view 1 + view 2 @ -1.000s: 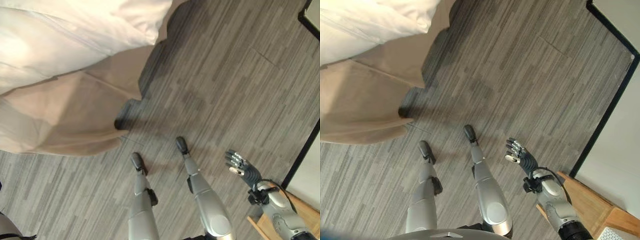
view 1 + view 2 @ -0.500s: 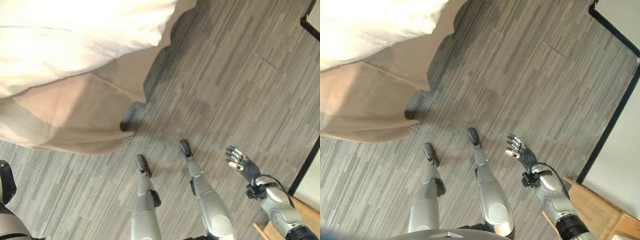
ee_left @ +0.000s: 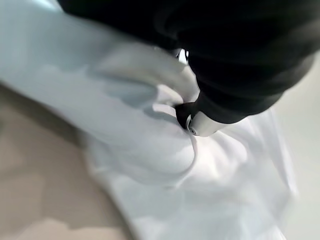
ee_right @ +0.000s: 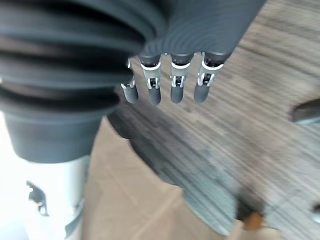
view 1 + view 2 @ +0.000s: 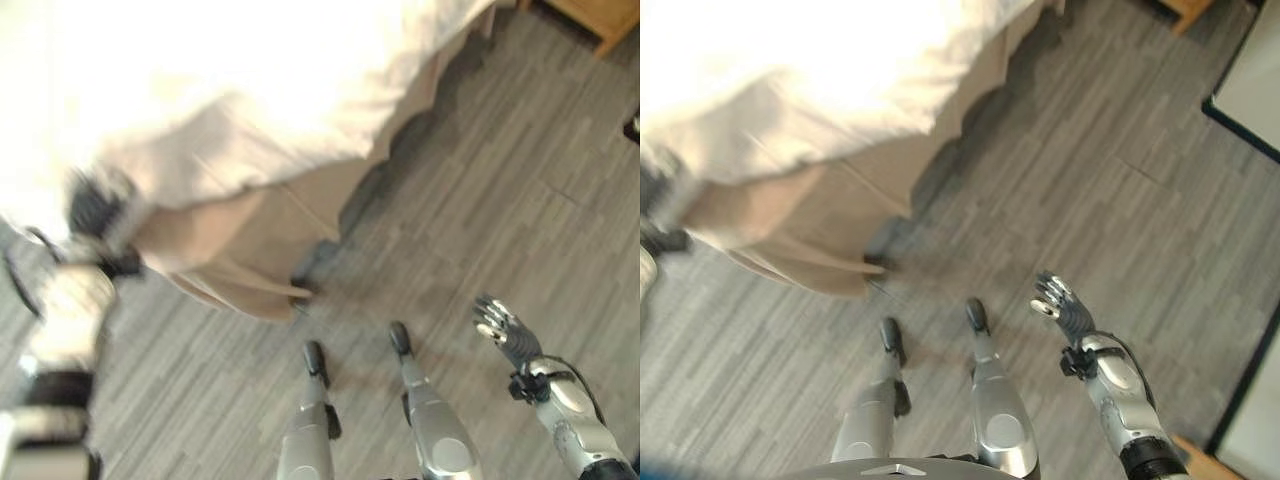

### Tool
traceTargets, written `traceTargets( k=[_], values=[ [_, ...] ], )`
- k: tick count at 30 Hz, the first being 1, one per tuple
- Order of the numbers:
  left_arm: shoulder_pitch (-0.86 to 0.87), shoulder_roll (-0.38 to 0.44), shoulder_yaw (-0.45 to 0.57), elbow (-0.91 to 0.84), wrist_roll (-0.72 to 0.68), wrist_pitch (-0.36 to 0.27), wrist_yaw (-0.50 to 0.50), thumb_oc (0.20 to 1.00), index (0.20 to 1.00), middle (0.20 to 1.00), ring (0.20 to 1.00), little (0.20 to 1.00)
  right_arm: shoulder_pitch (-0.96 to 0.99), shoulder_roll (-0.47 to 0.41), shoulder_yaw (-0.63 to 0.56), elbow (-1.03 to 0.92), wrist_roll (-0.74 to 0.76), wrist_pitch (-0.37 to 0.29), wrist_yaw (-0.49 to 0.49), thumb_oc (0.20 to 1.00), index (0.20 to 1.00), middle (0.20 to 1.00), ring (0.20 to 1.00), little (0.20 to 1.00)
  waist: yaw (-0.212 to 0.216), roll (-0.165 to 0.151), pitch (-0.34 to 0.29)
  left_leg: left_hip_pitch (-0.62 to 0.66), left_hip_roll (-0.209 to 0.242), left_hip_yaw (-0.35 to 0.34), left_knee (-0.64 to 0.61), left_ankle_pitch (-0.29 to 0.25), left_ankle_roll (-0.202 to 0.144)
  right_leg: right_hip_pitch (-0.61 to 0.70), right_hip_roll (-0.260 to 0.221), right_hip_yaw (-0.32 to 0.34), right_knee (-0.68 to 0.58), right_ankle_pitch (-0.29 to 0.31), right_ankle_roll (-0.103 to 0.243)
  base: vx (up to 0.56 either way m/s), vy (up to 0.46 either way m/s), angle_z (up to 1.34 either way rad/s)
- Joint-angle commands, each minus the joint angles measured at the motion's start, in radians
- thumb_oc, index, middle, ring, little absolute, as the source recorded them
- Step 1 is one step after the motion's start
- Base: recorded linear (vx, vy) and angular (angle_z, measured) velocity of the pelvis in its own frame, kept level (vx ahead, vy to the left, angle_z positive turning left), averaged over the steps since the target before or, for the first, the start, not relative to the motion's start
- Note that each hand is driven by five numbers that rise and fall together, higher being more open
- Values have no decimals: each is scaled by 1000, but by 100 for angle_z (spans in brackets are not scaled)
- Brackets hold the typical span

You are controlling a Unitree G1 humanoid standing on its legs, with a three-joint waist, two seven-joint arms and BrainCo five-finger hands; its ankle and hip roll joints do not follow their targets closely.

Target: Making the bed.

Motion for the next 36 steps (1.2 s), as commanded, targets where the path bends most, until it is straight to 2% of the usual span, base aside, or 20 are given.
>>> traceTargets(
  k=[1,3,4,6,8,12,13,14,18,20,22,24,25,26,27,30,31,32,35,36],
  values=[
    [3,2,0,104,-18,-19,-76,200,200,200,200,200,31,3,5,-14,-57,-19,38,1000,1000,1000,1000,1000,5,-49,-102,89,-14,20,13,-33,-14,-14,-39,-27,11,-24,46,69,25,28],
    [3,2,0,104,-18,-19,-76,200,200,200,200,200,31,3,5,-14,-57,-19,38,1000,1000,1000,1000,1000,5,-49,-103,87,-14,20,13,-33,-14,-15,-40,-27,11,-24,46,52,24,7],
    [102,-85,38,250,-11,16,-87,200,200,200,200,200,50,6,-11,-10,-85,-9,51,1000,1000,1000,1000,1000,14,-45,-137,135,-14,13,13,-42,-6,39,-45,-30,11,-39,44,135,61,4],
    [128,-138,32,368,-16,37,-104,200,200,200,200,200,57,4,-11,-15,-96,-2,53,1000,1000,1000,1000,1000,17,-42,-159,154,-18,10,13,-47,-1,63,-50,-35,11,-43,44,123,60,-6],
    [123,-186,17,564,6,68,-128,200,200,200,200,200,68,1,4,-27,-114,6,67,1000,1000,1000,1000,1000,14,-41,-182,177,-19,12,13,-51,3,87,-51,-38,11,-46,45,79,54,0],
    [88,-237,46,738,-38,91,-147,200,200,200,200,200,76,-3,28,-42,-141,7,70,1000,1000,1000,1000,1000,11,-44,-205,187,-16,18,13,-55,2,96,-50,-38,11,-49,45,34,22,1],
    [88,-237,46,738,-38,91,-147,231,231,231,231,231,76,-3,28,-42,-141,7,70,1000,1000,1000,1000,1000,11,-44,-205,187,-16,18,13,-55,2,96,-50,-38,11,-49,45,59,29,-2],
    [64,-239,37,813,26,102,-164,1000,1000,1000,1000,1000,89,-7,34,-45,-155,16,73,1000,1000,1000,1000,1000,3,-48,-225,196,-14,26,13,-59,0,101,-47,-33,11,-49,47,46,23,-3],
    [57,-232,4,785,57,99,-192,1000,1000,1000,1000,1000,94,-10,31,-43,-161,19,74,1000,1000,1000,1000,1000,-3,-48,-232,202,-13,31,13,-60,1,107,-46,-28,11,-49,48,23,10,-11],
    [60,-168,-117,678,226,83,-250,1000,1000,1000,1000,1000,99,-23,17,-23,-168,25,86,1000,1000,1000,1000,1000,-19,-38,-243,211,-15,34,13,-62,1,119,-47,-29,11,-50,49,13,25,-9],
    [79,-143,-156,596,253,83,-279,1000,1000,1000,1000,1000,105,-25,9,-20,-174,25,95,1000,1000,1000,1000,1000,-20,-34,-247,215,-15,35,13,-64,2,124,-48,-30,11,-51,50,20,19,7],
    [147,-32,-218,279,203,75,-355,1000,1000,1000,1000,1000,116,-25,-7,-13,-182,21,105,1000,1000,1000,1000,1000,-22,-23,-260,223,-18,28,13,-64,4,136,-53,-37,11,-52,52,0,0,0],
    [150,-30,-217,274,202,77,-355,1000,1000,1000,1000,1000,117,-24,-7,-13,-182,21,105,1000,1000,1000,1000,1000,-22,-24,-261,223,-18,28,13,-64,4,137,-53,-38,11,-53,52,0,0,0],
    [176,54,-254,119,135,74,-426,1000,1000,1000,1000,1000,121,-21,-12,-7,-181,18,111,1000,1000,1000,1000,1000,-22,-20,-269,228,-21,24,13,-65,4,145,-55,-42,11,-54,53,3,-1,3],
    [176,54,-254,119,135,74,-426,1000,1000,1000,1000,1000,121,-21,-12,-7,-181,18,111,1000,1000,1000,1000,1000,-22,-20,-269,228,-21,24,13,-65,4,145,-55,-42,11,-54,53,7,-4,7],
    [191,253,-319,-145,70,75,-553,1000,1000,1000,1000,1000,131,-32,-4,1,-176,13,135,1000,1000,1000,1000,1000,-25,-17,-278,242,-21,23,13,-71,3,159,-58,-44,11,-57,59,22,-11,12],
    [174,380,-371,-282,-14,83,-643,1000,1000,1000,1000,1000,134,-45,21,11,-170,10,160,1000,1000,1000,1000,1000,-32,-15,-291,243,-23,25,13,-70,1,160,-60,-42,11,-53,61,27,-13,12],
    [159,434,-401,-356,-64,94,-684,1000,1000,1000,1000,1000,133,-51,35,14,-169,7,168,1000,1000,1000,1000,1000,-35,-14,-296,246,-24,25,13,-72,1,164,-61,-40,11,-53,62,13,-11,10],
    [94,537,-495,-477,-152,104,-726,1000,1000,1000,1000,1000,123,-61,80,31,-161,-1,177,1000,1000,1000,1000,1000,-41,-14,-306,254,-24,23,13,-73,1,172,-63,-37,11,-53,65,1,-3,-1],
    [89,539,-500,-478,-154,106,-725,1000,1000,1000,1000,1000,124,-60,78,32,-161,-2,177,1000,1000,1000,1000,1000,-39,-15,-306,255,-25,23,13,-73,1,172,-63,-38,11,-53,65,0,0,0]
  ],
)
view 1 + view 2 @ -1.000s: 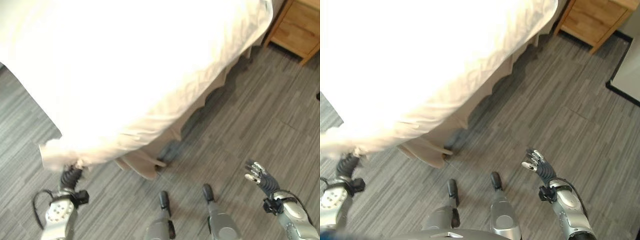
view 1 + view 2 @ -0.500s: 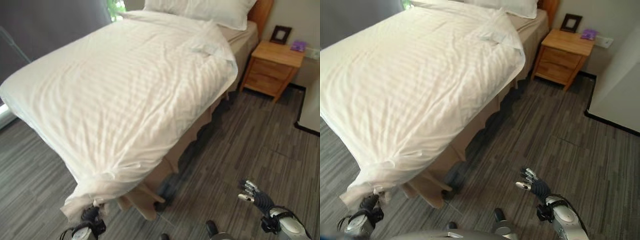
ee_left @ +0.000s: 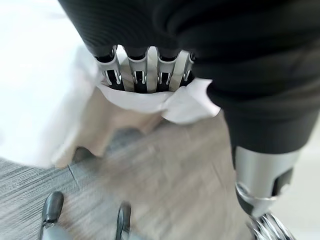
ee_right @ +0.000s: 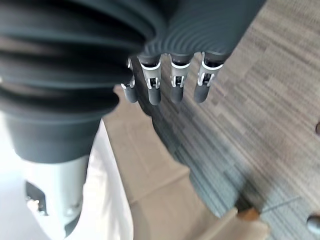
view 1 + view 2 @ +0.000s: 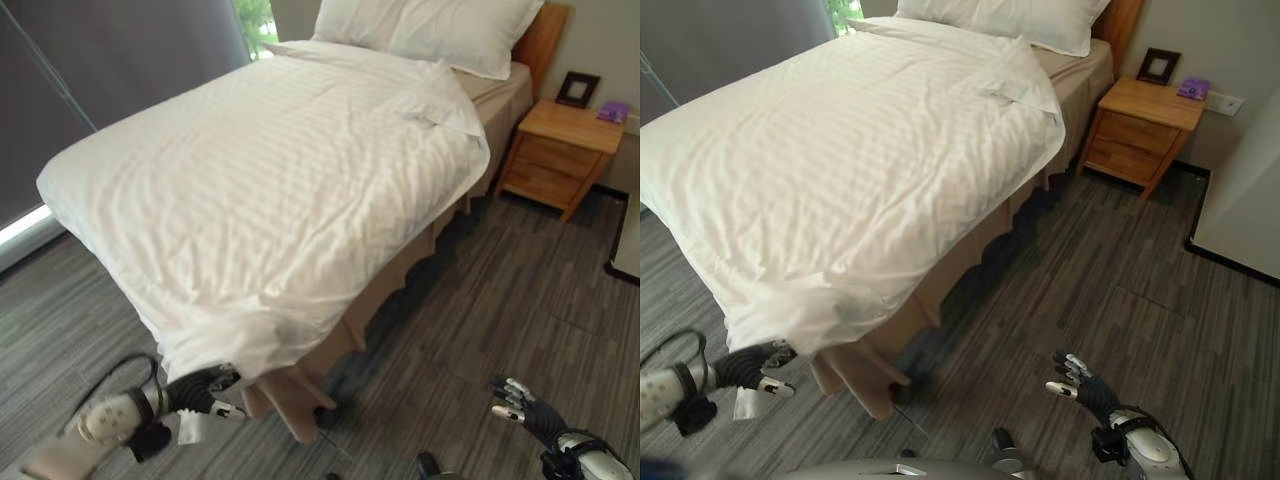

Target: Making the bed.

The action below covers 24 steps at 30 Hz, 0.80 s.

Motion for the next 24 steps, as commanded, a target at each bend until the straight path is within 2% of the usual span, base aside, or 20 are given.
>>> traceTargets(
  k=[1,5,11,12,13,15,18,20,21,22,23,24],
  values=[
    [-83,-42,-58,-102,-123,-51,-138,1000,1000,1000,1000,1000,-59,-16,42,1,21,-47,29,1000,1000,1000,1000,1000,-18,-17,-15,68,18,28,13,-20,-27,-23,-16,-28,18,6,51,0,0,0],
    [-210,67,-168,-214,-136,-45,-173,1000,1000,1000,1000,1000,-67,-18,90,30,36,-43,53,1000,1000,1000,1000,1000,-17,-14,-28,75,17,27,13,-21,-29,-14,-20,-29,19,6,54,0,-2,-1],
    [-292,135,-235,-260,-136,-41,-196,1000,1000,1000,1000,1000,-74,-19,121,38,46,-36,71,1000,1000,1000,1000,1000,-16,-9,-36,81,17,22,13,-23,-29,-7,-21,-31,22,5,57,0,-1,1],
    [-322,155,-254,-240,-11,-58,-194,1000,1000,1000,1000,1000,-82,-20,132,48,40,-32,73,1000,1000,1000,1000,1000,-15,-6,-38,81,18,22,13,-23,-29,-4,-21,-33,22,4,57,3,-7,4],
    [-335,163,-258,-255,18,-57,-203,1000,1000,1000,1000,1000,-82,-14,128,48,38,-30,74,1000,1000,1000,1000,1000,-11,-8,-40,82,18,21,13,-24,-29,-2,-22,-35,22,3,57,5,-7,5],
    [-321,172,-205,-268,175,-88,-197,1000,1000,1000,1000,1000,-78,5,118,60,31,-26,79,1000,1000,1000,1000,1000,2,-11,-46,82,19,19,13,-25,-30,1,-24,-37,21,0,56,6,-5,3],
    [-240,145,-120,-259,247,-109,-188,1000,1000,1000,1000,1000,-74,30,98,73,31,-22,82,1000,1000,1000,1000,1000,14,-17,-48,83,18,16,13,-28,-30,4,-25,-41,21,-3,55,6,-5,4],
    [-100,77,-4,-252,459,-155,-191,1000,1000,1000,1000,1000,-75,44,85,74,17,-16,87,1000,1000,1000,1000,1000,25,-23,-50,85,18,15,13,-34,-28,8,-26,-41,21,-11,52,0,0,0],
    [-46,34,34,-233,527,-160,-177,1000,1000,1000,1000,1000,-75,52,77,75,14,-16,86,1000,1000,1000,1000,1000,31,-29,-50,86,18,13,13,-37,-27,9,-26,-41,20,-12,51,0,0,0],
    [-30,29,47,-232,536,-165,-174,1000,1000,1000,1000,1000,-77,49,83,75,13,-15,87,1000,1000,1000,1000,1000,26,-27,-50,87,18,14,13,-38,-27,9,-26,-40,20,-13,52,0,0,0],
    [66,-77,100,-171,699,-188,-132,1000,1000,1000,1000,1000,-77,60,65,63,9,-11,79,1000,1000,1000,1000,1000,34,-35,-50,89,17,13,13,-44,-24,11,-25,-38,20,-18,50,0,0,0],
    [112,-144,122,-87,779,-181,-78,1000,1000,1000,1000,1000,-73,71,50,54,11,-10,71,1000,1000,1000,1000,1000,40,-42,-47,89,17,12,13,-46,-21,12,-24,-40,19,-21,48,0,0,0]
  ],
)
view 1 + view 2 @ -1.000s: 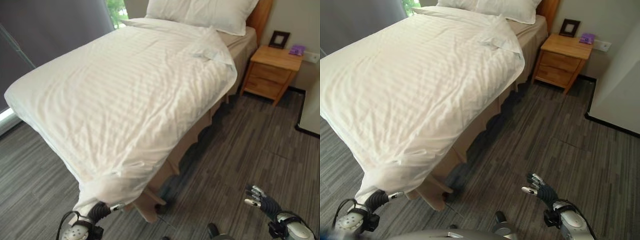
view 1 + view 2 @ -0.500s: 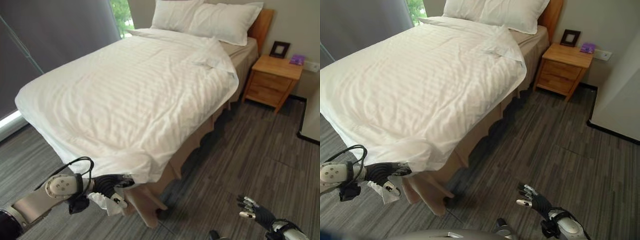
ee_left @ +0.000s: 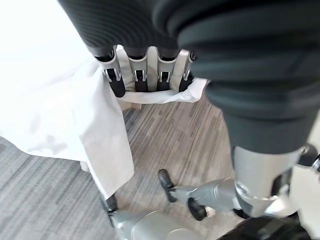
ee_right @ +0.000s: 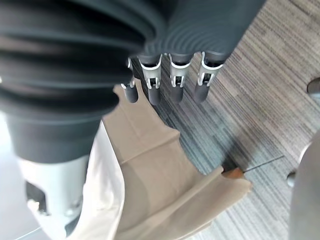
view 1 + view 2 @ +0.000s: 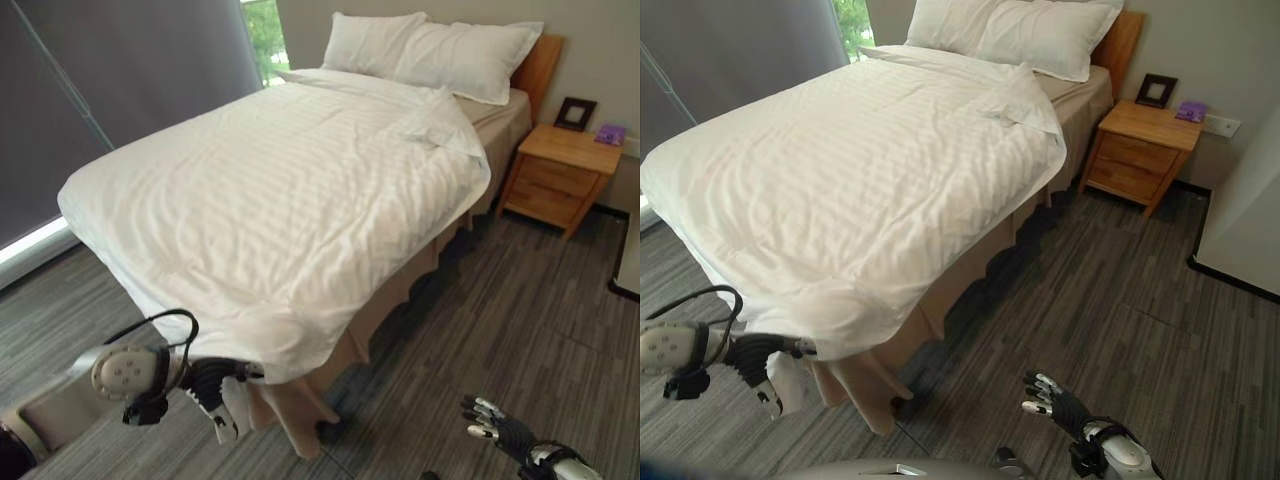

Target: Making the bed.

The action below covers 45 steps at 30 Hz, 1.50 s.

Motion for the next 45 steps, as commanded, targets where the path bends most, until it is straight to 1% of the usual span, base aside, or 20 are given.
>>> traceTargets(
  k=[1,2,3,4,6,12,16,18,19,20,21,22,23,24,25,27,31,36,37,45],
  values=[
    [56,-188,33,125,353,-145,139,1000,1000,1000,1000,1000,-26,5,-44,-72,10,-20,-10,1000,1000,1000,1000,1000,9,-21,-5,76,16,19,13,-47,-16,-9,-24,-28,19,-21,45,-35,-33,-10],
    [71,-340,11,360,535,-150,317,1000,1000,1000,1000,1000,-18,10,-46,-89,0,-29,-36,1000,1000,1000,1000,1000,6,-29,2,73,15,20,13,-38,-13,-12,-23,-28,20,-18,41,1,-17,-11],
    [60,-351,-2,381,549,-157,336,1000,1000,1000,1000,1000,-18,7,-46,-88,-1,-29,-37,1000,1000,1000,1000,1000,6,-24,0,77,15,18,13,-48,-13,-7,-24,-29,19,-26,43,0,-1,-10],
    [47,-458,-39,550,640,-134,421,1000,1000,1000,1000,1000,-3,9,-67,-105,-6,-42,-71,1000,1000,1000,1000,1000,7,-25,9,79,16,19,13,-50,-10,-4,-24,-32,20,-31,42,40,18,8],
    [30,-506,-66,639,708,-130,461,1000,1000,1000,1000,1000,5,1,-74,-100,-21,-48,-88,1000,1000,1000,1000,1000,7,-20,12,81,16,20,13,-51,-8,-2,-25,-33,20,-33,43,6,13,6],
    [21,-532,-76,635,826,-122,496,1000,1000,1000,1000,1000,-20,-24,-73,-96,-46,-49,-112,1000,1000,1000,1000,1000,10,-16,12,87,19,20,13,-56,-5,6,-22,-37,19,-38,40,5,1,3],
    [36,-525,-23,563,755,-112,460,1000,1000,1000,1000,1000,-27,-25,-73,-101,-39,-39,-106,1000,1000,1000,1000,1000,10,-15,11,88,19,22,13,-59,-5,6,-21,-36,19,-38,38,-5,3,-3],
    [79,-532,84,420,486,-111,389,1000,1000,1000,1000,1000,-23,-20,-85,-98,-22,-25,-88,1000,1000,1000,1000,1000,15,-12,11,88,18,24,13,-58,-3,6,-22,-34,19,-37,36,-35,9,-8],
    [105,-530,152,320,276,-89,323,1000,1000,1000,1000,1000,-21,-17,-84,-97,-11,-18,-73,1000,1000,1000,1000,1000,11,-12,14,87,18,27,13,-47,-4,5,-21,-32,21,-29,34,-22,11,-5],
    [81,-495,198,109,-309,-69,210,1000,1000,1000,1000,1000,-21,-7,-67,-90,14,-23,-46,1000,1000,1000,1000,1000,-5,-10,6,89,17,20,13,-46,-7,6,-22,-30,19,-28,34,0,0,0],
    [79,-492,197,111,-314,-69,208,1000,1000,1000,1000,1000,-22,-6,-68,-89,15,-24,-46,1000,1000,1000,1000,1000,-5,-10,6,88,17,19,13,-46,-7,7,-22,-31,19,-28,34,13,6,6],
    [60,-488,199,65,-484,-53,177,1000,1000,1000,1000,1000,-24,-6,-61,-89,10,-31,-43,1000,1000,1000,1000,1000,-7,-12,6,88,16,16,13,-42,-8,7,-23,-30,19,-27,34,-23,-7,8],
    [8,-546,209,76,-725,-46,197,1000,1000,1000,1000,1000,-26,0,-34,-84,-7,-56,-43,1000,1000,1000,1000,1000,-11,-18,5,84,15,8,13,-34,-11,5,-26,-31,19,-23,34,-23,-7,7],
    [5,-546,208,79,-727,-47,196,1000,1000,1000,1000,1000,-27,0,-35,-83,-7,-56,-43,1000,1000,1000,1000,1000,-11,-18,6,84,15,7,13,-34,-11,6,-26,-32,19,-23,34,-43,-11,3],
    [-34,-606,231,67,-832,-61,234,1000,1000,1000,1000,1000,-22,5,-27,-89,-31,-68,-60,1000,1000,1000,1000,1000,-11,-23,11,78,13,0,13,-29,-12,5,-28,-35,20,-21,33,-40,-4,2],
    [-41,-617,233,82,-829,-77,260,1000,1000,1000,1000,1000,-18,8,-21,-88,-37,-74,-60,1000,1000,1000,1000,1000,-10,-26,14,76,13,-2,13,-27,-12,5,-29,-36,20,-21,33,-35,-1,6],
    [-157,-773,233,242,-856,-141,380,1000,1000,1000,1000,1000,-12,8,-4,-95,-60,-95,-82,1000,1000,1000,1000,1000,-13,-42,44,64,13,-4,13,-21,-13,-5,-30,-37,21,-20,31,-48,2,5],
    [-201,-836,238,308,-892,-159,396,1000,1000,1000,1000,1000,-16,-4,-13,-113,-62,-100,-93,1000,1000,1000,1000,1000,-19,-52,72,46,12,-1,13,-16,-12,-23,-31,-33,20,-15,32,-50,14,2],
    [-218,-848,249,352,-888,-174,411,200,200,200,200,200,-18,-10,-18,-118,-64,-102,-99,1000,1000,1000,1000,1000,-22,-57,82,34,13,5,13,-14,-13,-37,-31,-26,17,-10,34,-48,20,2],
    [-283,-847,315,458,-921,-219,443,200,200,200,200,200,-50,-20,-14,-129,-43,-111,-108,1000,1000,1000,1000,1000,-22,-75,126,-13,20,20,13,2,-16,-98,-26,-1,16,9,35,-70,12,-10]
  ],
)
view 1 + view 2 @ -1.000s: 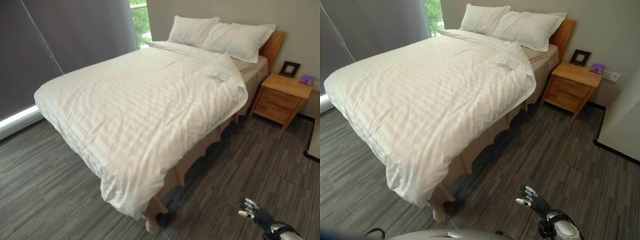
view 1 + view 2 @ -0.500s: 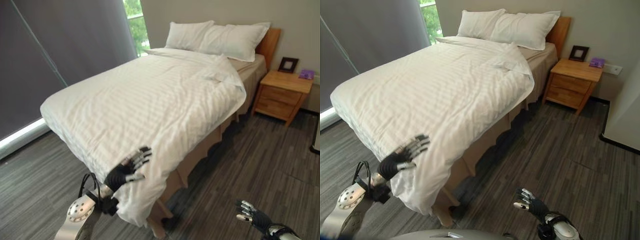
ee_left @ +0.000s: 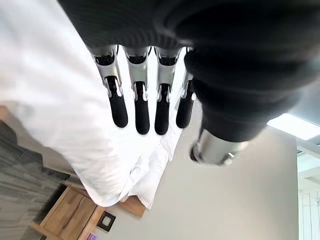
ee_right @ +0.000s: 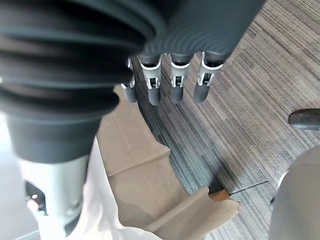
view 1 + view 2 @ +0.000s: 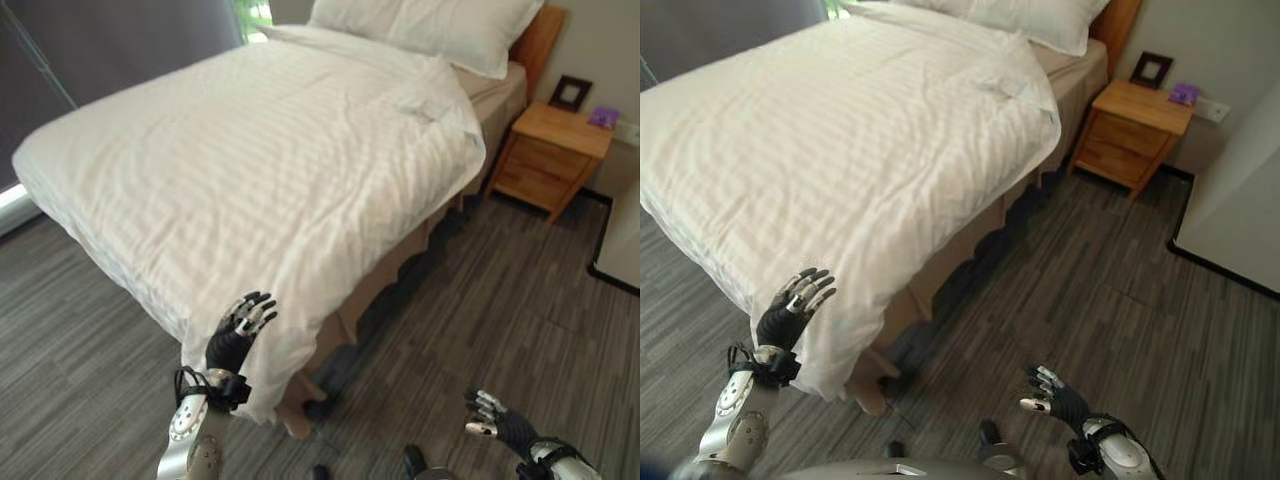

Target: Making the bed.

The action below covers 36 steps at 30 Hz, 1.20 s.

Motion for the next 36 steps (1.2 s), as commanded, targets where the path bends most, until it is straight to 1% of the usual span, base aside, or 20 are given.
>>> traceTargets(
  k=[1,5,9,12,13,14,16,19,21,22,23,24,25,26,28,29,31,32,35,36],
  values=[
    [-124,32,62,30,-67,-83,17,200,200,200,200,200,-69,-13,-10,-46,20,-57,-8,1000,1000,1000,1000,1000,11,-37,47,39,22,13,13,-12,-33,-38,-24,-15,17,-5,35,-61,4,-7],
    [-179,79,80,52,-69,-106,23,200,200,200,200,200,-95,-24,8,-58,33,-60,-4,1000,1000,1000,1000,1000,11,-47,79,7,26,12,13,2,-37,-75,-16,-6,19,8,33,-78,1,-3],
    [-213,96,93,71,-76,-124,28,200,200,200,200,200,-119,-30,27,-57,33,-66,-8,1000,1000,1000,1000,1000,17,-55,100,-16,30,11,13,11,-40,-99,-11,-5,22,13,31,-63,-5,-1],
    [-244,125,104,99,-65,-143,57,200,200,200,200,200,-142,-37,41,-63,44,-69,-16,1000,1000,1000,1000,1000,18,-63,126,-34,37,12,13,22,-45,-123,-4,-1,26,20,28,-55,-10,-2],
    [-245,125,104,100,-66,-143,57,200,200,200,200,200,-143,-36,41,-63,45,-69,-16,1000,1000,1000,1000,1000,18,-63,127,-35,37,12,13,22,-45,-124,-4,-1,26,20,28,-53,-19,-2],
    [-267,151,107,116,-56,-145,75,200,200,200,200,200,-159,-44,49,-71,49,-71,-18,1000,1000,1000,1000,1000,18,-67,145,-47,40,12,13,27,-47,-138,0,-1,28,22,28,-56,-16,-2],
    [-280,156,107,124,-60,-147,76,200,200,200,200,200,-165,-45,51,-74,52,-71,-19,1000,1000,1000,1000,1000,17,-69,153,-53,40,13,13,30,-49,-146,2,0,29,24,28,-50,-14,-4],
    [-351,187,101,201,-82,-156,93,200,200,200,200,200,-188,-55,58,-79,71,-77,-31,1000,1000,1000,1000,1000,8,-74,189,-89,45,14,13,45,-55,-186,9,0,38,34,27,-57,-13,-1],
    [-378,202,96,210,-84,-158,103,200,200,200,200,200,-201,-59,63,-78,73,-79,-35,1000,1000,1000,1000,1000,6,-76,201,-104,48,15,13,49,-57,-201,11,2,40,38,27,-72,-21,-2],
    [-413,219,82,253,-92,-155,110,200,200,200,200,200,-218,-65,69,-75,80,-81,-47,1000,1000,1000,1000,1000,-1,-79,220,-128,51,17,13,56,-62,-224,17,4,39,47,26,-94,-28,-3],
    [-433,226,80,303,-102,-149,114,200,200,200,200,200,-233,-68,75,-71,86,-79,-49,1000,1000,1000,1000,1000,-6,-80,224,-138,54,21,13,60,-64,-237,20,4,38,52,27,-63,-17,-3],
    [-437,227,80,307,-105,-150,111,200,200,200,200,200,-235,-67,75,-70,87,-80,-49,1000,1000,1000,1000,1000,-6,-80,224,-140,54,21,13,60,-64,-239,21,4,39,52,26,-16,-8,-13],
    [-482,243,74,421,-123,-131,109,200,200,200,200,200,-260,-71,87,-64,92,-82,-59,1000,1000,1000,1000,1000,-14,-82,233,-148,60,27,13,60,-70,-248,25,8,35,56,29,-19,-11,-16],
    [-505,252,63,481,-109,-124,112,200,200,200,200,200,-280,-72,92,-61,98,-82,-64,1000,1000,1000,1000,1000,-18,-84,238,-160,62,32,13,66,-73,-261,27,12,33,63,29,-23,-2,-16],
    [-490,238,46,467,-67,-115,119,200,200,200,200,200,-295,-71,91,-71,112,-83,-73,1000,1000,1000,1000,1000,-25,-85,247,-167,66,42,13,65,-76,-272,31,18,31,67,29,-1,12,-10],
    [-485,226,40,525,-67,-105,104,200,200,200,200,200,-308,-70,94,-67,122,-82,-74,1000,1000,1000,1000,1000,-27,-86,251,-165,68,46,13,63,-77,-272,33,23,30,66,28,20,8,-15],
    [-468,202,23,555,-40,-99,91,200,200,200,200,200,-314,-62,96,-69,133,-87,-77,1000,1000,1000,1000,1000,-29,-89,252,-161,70,54,13,61,-78,-276,34,29,30,66,28,27,8,-17],
    [-468,202,23,554,-39,-99,92,200,200,200,200,200,-314,-63,96,-69,133,-87,-77,1000,1000,1000,1000,1000,-28,-89,252,-161,70,55,13,61,-78,-276,34,30,30,66,28,27,13,-16],
    [-442,149,10,589,-30,-92,83,200,200,200,200,200,-319,-58,97,-70,133,-88,-82,1000,1000,1000,1000,1000,-29,-88,259,-153,70,59,13,54,-79,-273,33,31,31,60,28,26,-1,-9],
    [-442,148,10,588,-30,-92,83,200,200,200,200,200,-319,-58,97,-70,133,-88,-82,1000,1000,1000,1000,1000,-29,-87,260,-152,71,59,13,54,-79,-273,33,31,31,60,28,0,0,0]
  ],
)
